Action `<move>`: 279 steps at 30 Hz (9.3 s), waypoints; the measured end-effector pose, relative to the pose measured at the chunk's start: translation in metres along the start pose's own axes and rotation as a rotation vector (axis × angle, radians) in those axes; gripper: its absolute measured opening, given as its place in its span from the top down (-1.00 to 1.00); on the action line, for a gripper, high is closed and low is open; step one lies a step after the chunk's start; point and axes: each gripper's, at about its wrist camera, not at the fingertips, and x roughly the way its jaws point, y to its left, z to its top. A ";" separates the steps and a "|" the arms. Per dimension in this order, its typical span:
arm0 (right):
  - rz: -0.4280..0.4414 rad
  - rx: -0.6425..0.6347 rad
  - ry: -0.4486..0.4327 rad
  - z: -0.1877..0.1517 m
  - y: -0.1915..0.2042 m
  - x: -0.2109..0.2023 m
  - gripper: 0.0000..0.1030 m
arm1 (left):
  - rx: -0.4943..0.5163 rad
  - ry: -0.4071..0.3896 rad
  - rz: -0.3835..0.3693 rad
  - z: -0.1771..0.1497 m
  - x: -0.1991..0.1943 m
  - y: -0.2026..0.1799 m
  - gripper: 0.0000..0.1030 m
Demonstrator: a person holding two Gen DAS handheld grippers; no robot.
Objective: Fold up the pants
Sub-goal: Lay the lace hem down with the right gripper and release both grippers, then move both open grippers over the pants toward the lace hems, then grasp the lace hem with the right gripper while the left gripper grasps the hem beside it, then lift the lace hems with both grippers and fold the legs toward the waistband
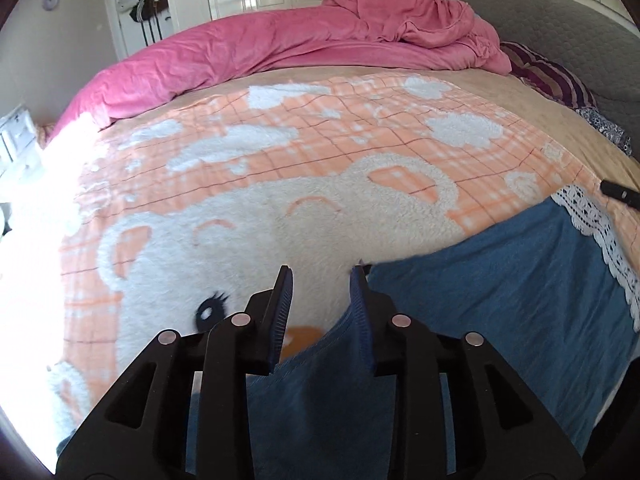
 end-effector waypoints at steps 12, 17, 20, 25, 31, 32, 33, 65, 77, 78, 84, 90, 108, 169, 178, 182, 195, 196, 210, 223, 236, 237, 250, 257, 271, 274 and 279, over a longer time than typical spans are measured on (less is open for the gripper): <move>0.152 0.117 0.054 -0.059 -0.013 -0.069 -0.59 | -0.074 -0.053 -0.048 -0.031 -0.071 0.011 0.14; 0.207 0.133 0.128 -0.085 -0.010 -0.082 -0.59 | -0.069 -0.051 -0.076 -0.050 -0.086 0.000 -0.01; 0.231 0.156 0.171 -0.095 -0.008 -0.080 -0.59 | -0.085 -0.063 -0.086 -0.057 -0.094 -0.001 -0.13; 0.201 0.194 0.247 -0.104 -0.006 -0.065 -0.60 | -0.093 -0.021 -0.107 -0.074 -0.097 -0.005 -0.25; 0.278 0.257 0.242 -0.103 -0.010 -0.056 -0.38 | -0.051 0.054 -0.097 -0.096 -0.090 -0.015 -0.26; 0.307 0.292 0.240 -0.105 -0.014 -0.055 -0.38 | -0.066 0.056 -0.089 -0.098 -0.090 -0.013 -0.27; 0.330 0.331 0.241 -0.106 -0.020 -0.053 -0.38 | -0.081 0.055 -0.079 -0.099 -0.091 -0.010 -0.27; -0.034 0.069 0.163 -0.094 -0.001 -0.092 -0.29 | -0.272 0.090 0.047 -0.110 -0.080 0.053 -0.32; 0.055 -0.127 0.036 -0.068 0.109 -0.099 -0.51 | -0.216 -0.088 0.027 -0.096 -0.111 0.029 -0.42; 0.088 -0.151 0.043 -0.068 0.125 -0.094 -0.52 | -0.202 -0.074 0.029 -0.096 -0.107 0.024 -0.42; 0.167 -0.258 0.088 -0.070 0.188 -0.062 -0.61 | -0.189 -0.009 0.045 -0.096 -0.088 0.019 -0.53; 0.152 -0.320 0.175 -0.087 0.198 -0.024 -0.68 | -0.274 0.112 0.073 -0.108 -0.065 0.045 -0.56; 0.089 -0.255 0.076 -0.094 0.140 -0.033 -0.71 | -0.333 0.000 0.043 -0.102 -0.085 0.053 -0.60; -0.001 0.143 -0.134 -0.077 0.015 -0.121 -0.91 | 0.052 0.028 -0.114 -0.024 -0.070 -0.134 -0.81; 0.060 0.139 -0.029 -0.091 0.026 -0.108 -0.91 | 0.076 0.076 -0.152 0.023 -0.040 -0.145 -0.81; 0.070 0.149 0.006 -0.093 0.029 -0.099 -0.91 | 0.088 0.104 -0.181 0.042 -0.023 -0.153 -0.81; 0.116 0.236 0.137 -0.107 0.019 -0.061 -0.92 | 0.204 0.139 -0.313 0.078 0.037 -0.189 -0.81; 0.122 0.239 0.141 -0.108 0.019 -0.059 -0.92 | 0.206 0.147 -0.314 0.079 0.043 -0.190 -0.81; 0.227 0.285 0.126 -0.109 0.014 -0.057 -0.13 | 0.191 0.256 -0.604 0.084 0.086 -0.213 -0.34; 0.298 0.310 0.125 -0.106 0.012 -0.051 0.15 | 0.205 0.292 -0.729 0.079 0.098 -0.213 0.01; 0.318 0.309 0.130 -0.104 0.018 -0.044 0.14 | 0.225 0.252 -0.673 0.077 0.099 -0.225 0.24; 0.335 0.310 0.125 -0.104 0.018 -0.045 0.19 | 0.214 0.239 -0.671 0.077 0.096 -0.223 0.31; 0.541 0.173 0.015 -0.094 0.058 -0.059 0.43 | 0.102 0.089 -0.716 0.082 0.034 -0.162 0.70; 0.592 -0.169 -0.082 -0.099 0.160 -0.088 0.43 | -0.084 -0.007 -0.666 0.065 -0.005 -0.072 0.70; 0.494 -0.534 0.082 -0.146 0.295 -0.040 0.43 | -0.498 0.062 -0.580 -0.002 -0.001 0.067 0.07; 0.471 -0.590 0.085 -0.161 0.299 -0.036 0.43 | -0.532 0.097 -0.632 -0.013 0.004 0.076 -0.23; 0.485 -0.569 0.068 -0.162 0.287 -0.036 0.43 | -0.536 0.149 -0.647 -0.018 0.016 0.076 -0.37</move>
